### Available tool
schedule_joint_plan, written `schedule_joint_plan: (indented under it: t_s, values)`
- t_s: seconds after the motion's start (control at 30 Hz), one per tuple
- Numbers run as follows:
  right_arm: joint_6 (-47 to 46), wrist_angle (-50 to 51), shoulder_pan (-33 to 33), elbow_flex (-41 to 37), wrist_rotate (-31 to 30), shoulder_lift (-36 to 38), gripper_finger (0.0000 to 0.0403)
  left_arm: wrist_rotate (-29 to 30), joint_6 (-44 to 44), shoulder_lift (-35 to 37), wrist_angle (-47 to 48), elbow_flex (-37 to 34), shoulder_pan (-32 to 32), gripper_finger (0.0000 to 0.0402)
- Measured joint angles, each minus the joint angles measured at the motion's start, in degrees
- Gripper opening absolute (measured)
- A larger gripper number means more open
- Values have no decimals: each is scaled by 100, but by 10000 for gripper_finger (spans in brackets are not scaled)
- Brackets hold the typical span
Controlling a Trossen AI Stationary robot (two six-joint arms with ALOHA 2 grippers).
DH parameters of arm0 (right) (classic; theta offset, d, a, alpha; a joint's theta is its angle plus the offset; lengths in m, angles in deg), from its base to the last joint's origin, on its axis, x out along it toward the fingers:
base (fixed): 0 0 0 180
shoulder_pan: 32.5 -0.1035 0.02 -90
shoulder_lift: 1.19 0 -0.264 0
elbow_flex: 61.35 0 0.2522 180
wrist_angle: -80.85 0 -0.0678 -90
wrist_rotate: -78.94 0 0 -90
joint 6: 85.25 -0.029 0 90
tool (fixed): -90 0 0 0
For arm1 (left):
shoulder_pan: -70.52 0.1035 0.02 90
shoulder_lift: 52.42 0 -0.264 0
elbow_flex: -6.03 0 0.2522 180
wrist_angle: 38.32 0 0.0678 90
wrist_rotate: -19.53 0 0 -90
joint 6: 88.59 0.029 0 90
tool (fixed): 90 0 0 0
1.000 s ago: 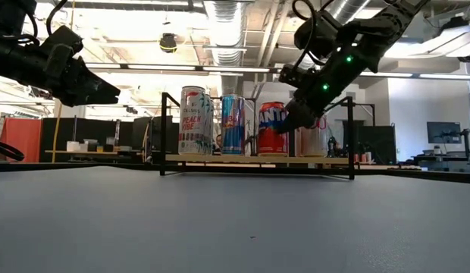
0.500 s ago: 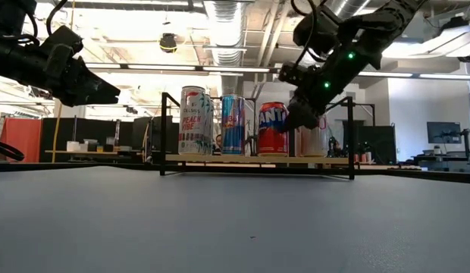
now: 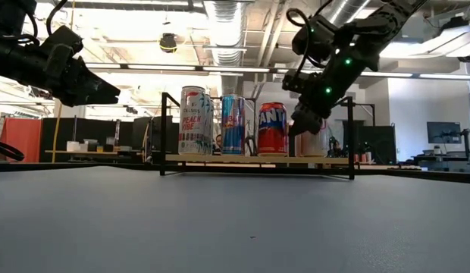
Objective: Place canned beverage on shelf
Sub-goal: Put the silver soda can on the shelf aligned with the other silver soda cans
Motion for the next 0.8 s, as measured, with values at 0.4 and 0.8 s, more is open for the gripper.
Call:
schedule_joint_plan:
  t_s: [0.4, 0.8]
  values:
    - [-706, 896, -1472, 217, 1147, 357, 0, 2, 0, 0, 1, -2, 0, 300]
    - [-1352, 909, -3952, 363, 1653, 367, 0, 7, 0, 0, -4, -2, 0, 300]
